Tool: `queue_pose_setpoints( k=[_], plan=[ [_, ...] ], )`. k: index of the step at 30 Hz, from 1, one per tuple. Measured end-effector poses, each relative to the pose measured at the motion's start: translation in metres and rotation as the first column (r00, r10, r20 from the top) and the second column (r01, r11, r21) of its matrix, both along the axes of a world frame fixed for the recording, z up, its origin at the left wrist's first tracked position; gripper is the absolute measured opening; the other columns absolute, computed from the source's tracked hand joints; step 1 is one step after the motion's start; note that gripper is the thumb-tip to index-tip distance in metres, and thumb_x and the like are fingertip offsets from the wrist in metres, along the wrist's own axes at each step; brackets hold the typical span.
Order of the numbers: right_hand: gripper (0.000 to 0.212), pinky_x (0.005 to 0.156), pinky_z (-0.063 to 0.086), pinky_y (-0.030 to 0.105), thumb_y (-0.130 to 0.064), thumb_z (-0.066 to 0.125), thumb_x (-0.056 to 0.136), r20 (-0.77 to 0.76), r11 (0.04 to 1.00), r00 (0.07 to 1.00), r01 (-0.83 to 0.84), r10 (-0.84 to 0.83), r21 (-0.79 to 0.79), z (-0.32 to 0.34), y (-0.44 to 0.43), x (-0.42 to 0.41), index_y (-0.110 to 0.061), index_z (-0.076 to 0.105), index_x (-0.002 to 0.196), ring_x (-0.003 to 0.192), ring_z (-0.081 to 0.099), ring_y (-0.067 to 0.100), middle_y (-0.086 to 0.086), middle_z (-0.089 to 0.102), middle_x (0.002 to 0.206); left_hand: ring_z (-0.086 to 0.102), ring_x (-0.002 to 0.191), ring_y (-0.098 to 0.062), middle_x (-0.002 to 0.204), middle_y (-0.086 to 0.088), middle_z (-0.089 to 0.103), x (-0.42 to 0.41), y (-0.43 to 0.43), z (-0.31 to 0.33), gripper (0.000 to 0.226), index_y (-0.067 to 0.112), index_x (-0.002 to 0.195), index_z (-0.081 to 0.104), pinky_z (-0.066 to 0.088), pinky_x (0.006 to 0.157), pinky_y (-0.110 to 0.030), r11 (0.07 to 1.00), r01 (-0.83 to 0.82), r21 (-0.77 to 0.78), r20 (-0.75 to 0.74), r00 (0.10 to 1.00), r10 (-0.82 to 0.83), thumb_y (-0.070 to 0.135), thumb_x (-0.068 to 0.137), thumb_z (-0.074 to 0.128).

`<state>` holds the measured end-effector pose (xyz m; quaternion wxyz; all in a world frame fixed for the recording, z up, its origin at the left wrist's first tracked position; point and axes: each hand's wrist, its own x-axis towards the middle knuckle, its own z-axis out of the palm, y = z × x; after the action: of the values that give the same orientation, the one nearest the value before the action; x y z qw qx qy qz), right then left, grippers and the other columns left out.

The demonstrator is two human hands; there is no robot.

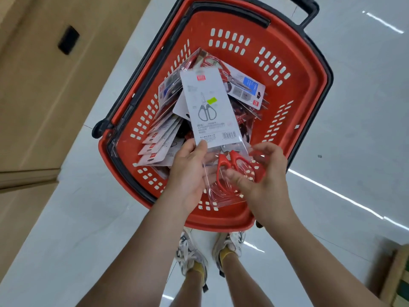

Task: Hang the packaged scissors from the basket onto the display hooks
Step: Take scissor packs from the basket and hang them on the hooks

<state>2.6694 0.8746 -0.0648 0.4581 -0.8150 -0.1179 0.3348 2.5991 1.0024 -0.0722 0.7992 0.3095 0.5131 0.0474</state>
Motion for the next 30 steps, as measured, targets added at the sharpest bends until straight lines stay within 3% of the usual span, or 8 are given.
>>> queue_pose_setpoints(
  k=[2,4,8,13,17,20,26,30],
  plan=[
    [0.052,0.086,0.059,0.045,-0.035,0.078,0.082,-0.362,0.991,0.925,0.132,-0.114,0.027,0.005,0.001,0.008,-0.034,0.05,0.125,0.113,0.065,0.023,0.002,0.058,0.129,0.073,0.088,-0.02,0.108,-0.006,0.075,0.0,0.002,0.001,0.024,0.019,0.121,0.062,0.061,0.071,-0.039,0.997,-0.069,-0.024,0.021,0.997,0.069,0.02,0.104,0.045],
    [0.029,0.075,0.062,0.044,-0.01,0.065,0.092,-0.626,0.986,0.776,0.153,-0.076,0.07,0.009,0.005,0.012,-0.016,0.061,0.12,0.098,0.073,0.028,0.008,0.072,0.113,0.073,0.088,-0.017,0.107,-0.007,0.075,0.0,0.004,0.003,0.025,0.016,0.121,0.063,0.061,0.069,-0.035,0.994,-0.101,-0.043,0.027,0.994,0.103,0.015,0.104,0.045],
    [0.021,0.067,0.063,0.036,0.0,0.059,0.094,-0.606,0.992,0.795,0.099,-0.032,0.079,0.007,0.012,0.008,-0.009,0.067,0.11,0.087,0.075,0.025,0.007,0.077,0.097,0.072,0.069,-0.008,0.1,-0.006,0.076,0.004,0.008,0.003,0.022,0.015,0.116,0.066,0.053,0.052,-0.021,0.999,-0.04,-0.008,-0.031,0.999,0.039,0.011,0.101,0.05],
    [0.023,0.064,0.062,0.035,0.003,0.06,0.092,-0.566,0.995,0.825,0.044,0.013,0.087,-0.001,0.011,0.011,-0.006,0.067,0.112,0.087,0.075,0.029,0.014,0.076,0.098,0.074,0.078,-0.014,0.097,0.0,0.078,0.005,0.016,-0.001,0.019,0.022,0.109,0.069,0.058,0.062,-0.028,1.0,-0.009,0.014,-0.103,0.995,0.01,0.032,0.096,0.06],
    [0.024,0.068,0.063,0.042,0.005,0.062,0.09,-0.513,0.994,0.858,0.073,-0.023,0.078,-0.002,0.013,0.013,-0.01,0.069,0.108,0.09,0.074,0.029,0.015,0.074,0.1,0.074,0.095,-0.018,0.104,-0.004,0.077,0.007,0.015,-0.006,0.017,0.014,0.107,0.069,0.062,0.076,-0.031,0.999,-0.034,-0.023,-0.074,0.997,0.032,0.007,0.094,0.061],
    [0.031,0.06,0.062,0.031,0.007,0.062,0.089,-0.497,0.993,0.868,0.077,-0.021,0.093,-0.001,0.016,0.019,-0.012,0.067,0.113,0.089,0.075,0.019,0.0,0.076,0.099,0.072,0.1,-0.018,0.108,-0.004,0.076,0.007,0.013,-0.008,0.033,0.015,0.112,0.066,0.06,0.079,-0.029,0.999,-0.021,-0.028,-0.034,0.999,0.02,-0.009,0.091,0.056],
    [0.028,0.067,0.063,0.041,-0.011,0.058,0.096,-0.591,0.99,0.806,0.049,0.038,0.131,0.002,0.02,0.035,-0.02,0.064,0.122,0.1,0.072,0.021,0.0,0.074,0.113,0.069,0.108,-0.023,0.115,-0.001,0.073,0.002,0.007,-0.008,0.064,0.029,0.129,0.056,0.058,0.089,-0.048,0.999,0.027,0.039,-0.061,0.998,-0.024,-0.017,0.084,0.059],
    [0.025,0.062,0.062,0.034,-0.009,0.051,0.101,-0.528,0.982,0.842,0.175,-0.109,0.076,0.0,0.023,0.036,-0.013,0.064,0.121,0.092,0.074,0.022,0.007,0.075,0.106,0.07,0.105,-0.019,0.112,0.003,0.072,0.0,-0.006,0.003,0.065,0.041,0.117,0.057,0.061,0.079,-0.039,0.992,0.121,0.034,-0.056,0.991,-0.119,-0.015,0.085,0.061]
  ],
)
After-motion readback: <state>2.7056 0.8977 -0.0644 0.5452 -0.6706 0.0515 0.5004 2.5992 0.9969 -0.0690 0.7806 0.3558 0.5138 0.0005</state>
